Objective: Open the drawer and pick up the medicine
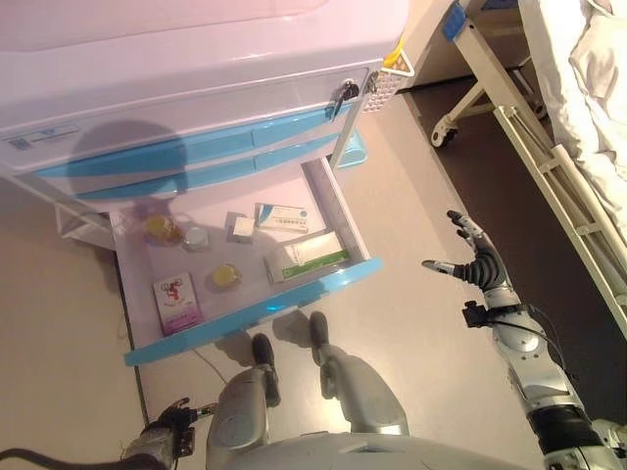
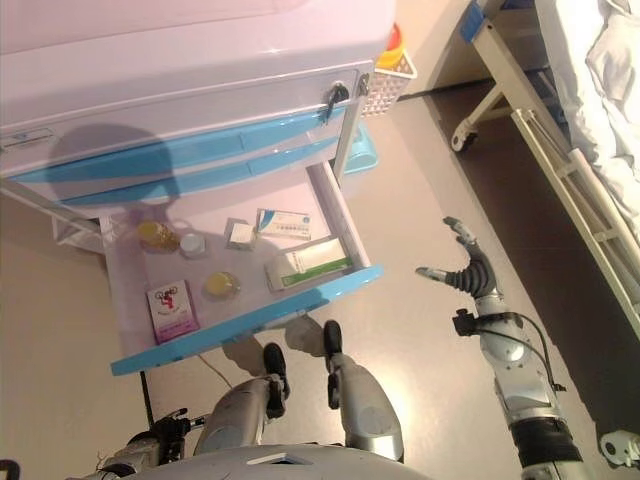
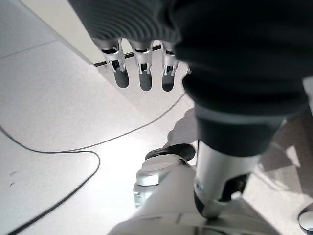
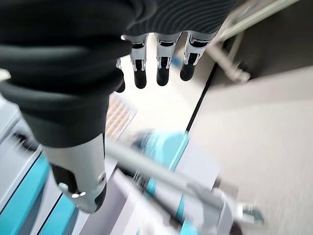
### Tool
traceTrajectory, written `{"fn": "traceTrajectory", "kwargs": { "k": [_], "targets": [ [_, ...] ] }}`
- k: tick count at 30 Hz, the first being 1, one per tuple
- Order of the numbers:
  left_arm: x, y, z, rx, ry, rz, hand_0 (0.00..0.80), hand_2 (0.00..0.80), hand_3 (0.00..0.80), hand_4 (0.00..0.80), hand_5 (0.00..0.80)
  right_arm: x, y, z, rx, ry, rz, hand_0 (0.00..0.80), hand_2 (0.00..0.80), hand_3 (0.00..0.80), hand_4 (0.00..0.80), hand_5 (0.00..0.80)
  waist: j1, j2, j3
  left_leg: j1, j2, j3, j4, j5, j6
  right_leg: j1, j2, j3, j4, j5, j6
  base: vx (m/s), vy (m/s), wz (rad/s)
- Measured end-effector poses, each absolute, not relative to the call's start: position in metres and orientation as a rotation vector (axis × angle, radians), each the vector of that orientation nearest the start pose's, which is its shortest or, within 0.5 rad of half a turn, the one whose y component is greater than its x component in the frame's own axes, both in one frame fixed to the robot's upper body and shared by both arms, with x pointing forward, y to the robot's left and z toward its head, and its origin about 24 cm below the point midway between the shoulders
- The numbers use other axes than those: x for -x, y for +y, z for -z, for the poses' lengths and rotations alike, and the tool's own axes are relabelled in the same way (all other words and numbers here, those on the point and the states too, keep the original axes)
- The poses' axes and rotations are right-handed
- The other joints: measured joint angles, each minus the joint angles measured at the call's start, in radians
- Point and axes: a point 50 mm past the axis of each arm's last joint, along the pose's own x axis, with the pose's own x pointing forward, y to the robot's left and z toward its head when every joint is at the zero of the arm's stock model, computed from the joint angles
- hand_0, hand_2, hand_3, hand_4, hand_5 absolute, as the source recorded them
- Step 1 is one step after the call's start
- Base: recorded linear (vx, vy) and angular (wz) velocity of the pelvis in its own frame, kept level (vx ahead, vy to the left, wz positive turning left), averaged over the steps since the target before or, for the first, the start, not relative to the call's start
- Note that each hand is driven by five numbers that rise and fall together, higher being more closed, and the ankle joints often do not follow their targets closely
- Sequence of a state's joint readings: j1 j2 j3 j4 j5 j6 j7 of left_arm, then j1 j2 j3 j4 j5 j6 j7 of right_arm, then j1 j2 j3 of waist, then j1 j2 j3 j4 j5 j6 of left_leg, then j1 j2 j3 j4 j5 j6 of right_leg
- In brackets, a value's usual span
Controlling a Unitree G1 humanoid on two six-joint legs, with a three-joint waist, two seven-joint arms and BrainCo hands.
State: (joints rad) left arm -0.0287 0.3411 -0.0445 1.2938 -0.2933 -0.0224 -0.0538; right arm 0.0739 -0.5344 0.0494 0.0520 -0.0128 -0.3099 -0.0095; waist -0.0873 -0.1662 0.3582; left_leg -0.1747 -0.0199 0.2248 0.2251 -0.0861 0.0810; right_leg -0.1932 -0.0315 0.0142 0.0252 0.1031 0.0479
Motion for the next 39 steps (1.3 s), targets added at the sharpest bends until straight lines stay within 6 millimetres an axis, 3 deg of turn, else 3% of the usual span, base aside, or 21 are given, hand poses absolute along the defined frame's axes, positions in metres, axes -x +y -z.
{"fn": "traceTrajectory", "kwargs": {
  "k": [8, 14, 19, 28, 39],
  "targets": [
    [-0.087, 0.278, 0.15, 0.005, 1.187, -0.338, 0.0, 0.0, 0.0, 0.0, 0.0, -0.244, -0.188, -0.095, 0.591, -0.333, -0.399, 0.0, 0.0, 0.0, 0.0, 0.0, 0.021, -0.007, 0.001, -0.046, -0.003, -0.031, 0.034, -0.003, 0.008, -0.011, 0.0, -0.005, -0.003, 0.022, -0.021, -0.014, -0.022, 0.12],
    [-0.087, 0.276, 0.151, 0.03, 1.181, -0.352, 0.0, 0.0, 0.0, 0.0, 0.0, -0.254, -0.167, -0.112, 0.598, -0.42, -0.482, 0.0, 0.0, 0.0, 0.0, 0.0, 0.067, -0.003, 0.004, -0.061, -0.008, -0.07, 0.032, -0.003, -0.002, -0.01, -0.005, -0.032, -0.004, 0.022, -0.021, -0.006, -0.022, 0.19],
    [-0.087, 0.269, 0.153, 0.054, 1.182, -0.352, 0.0, 0.0, 0.0, 0.0, 0.0, -0.262, -0.159, -0.125, 0.61, -0.475, -0.495, 0.0, 0.0, 0.0, 0.0, 0.0, 0.101, 0.022, 0.021, -0.066, -0.019, -0.111, 0.029, 0.011, -0.004, 0.002, -0.011, -0.058, -0.007, 0.014, -0.022, 0.012, -0.032, 0.27],
    [-0.088, 0.268, 0.153, 0.051, 1.17, -0.345, 0.0, 0.0, 0.0, 0.0, 0.0, -0.28, -0.143, -0.134, 0.716, -0.471, -0.523, 0.0, 0.0, 0.0, 0.0, 0.0, 0.142, 0.029, 0.025, -0.064, -0.032, -0.197, -0.013, 0.047, -0.017, 0.021, -0.014, -0.117, -0.006, -0.013, -0.032, 0.019, -0.019, 0.3],
    [-0.094, 0.269, 0.151, 0.049, 1.153, -0.334, 0.0, 0.0, 0.0, 0.0, 0.0, -0.319, -0.151, -0.113, 0.923, -0.298, -0.47, 0.0, 0.0, 0.0, 0.0, 0.0, 0.203, 0.037, 0.037, -0.042, -0.043, -0.26, -0.066, 0.088, -0.031, 0.043, -0.019, -0.167, -0.008, -0.029, -0.039, 0.0, -0.01, 0.18]
  ]
}}
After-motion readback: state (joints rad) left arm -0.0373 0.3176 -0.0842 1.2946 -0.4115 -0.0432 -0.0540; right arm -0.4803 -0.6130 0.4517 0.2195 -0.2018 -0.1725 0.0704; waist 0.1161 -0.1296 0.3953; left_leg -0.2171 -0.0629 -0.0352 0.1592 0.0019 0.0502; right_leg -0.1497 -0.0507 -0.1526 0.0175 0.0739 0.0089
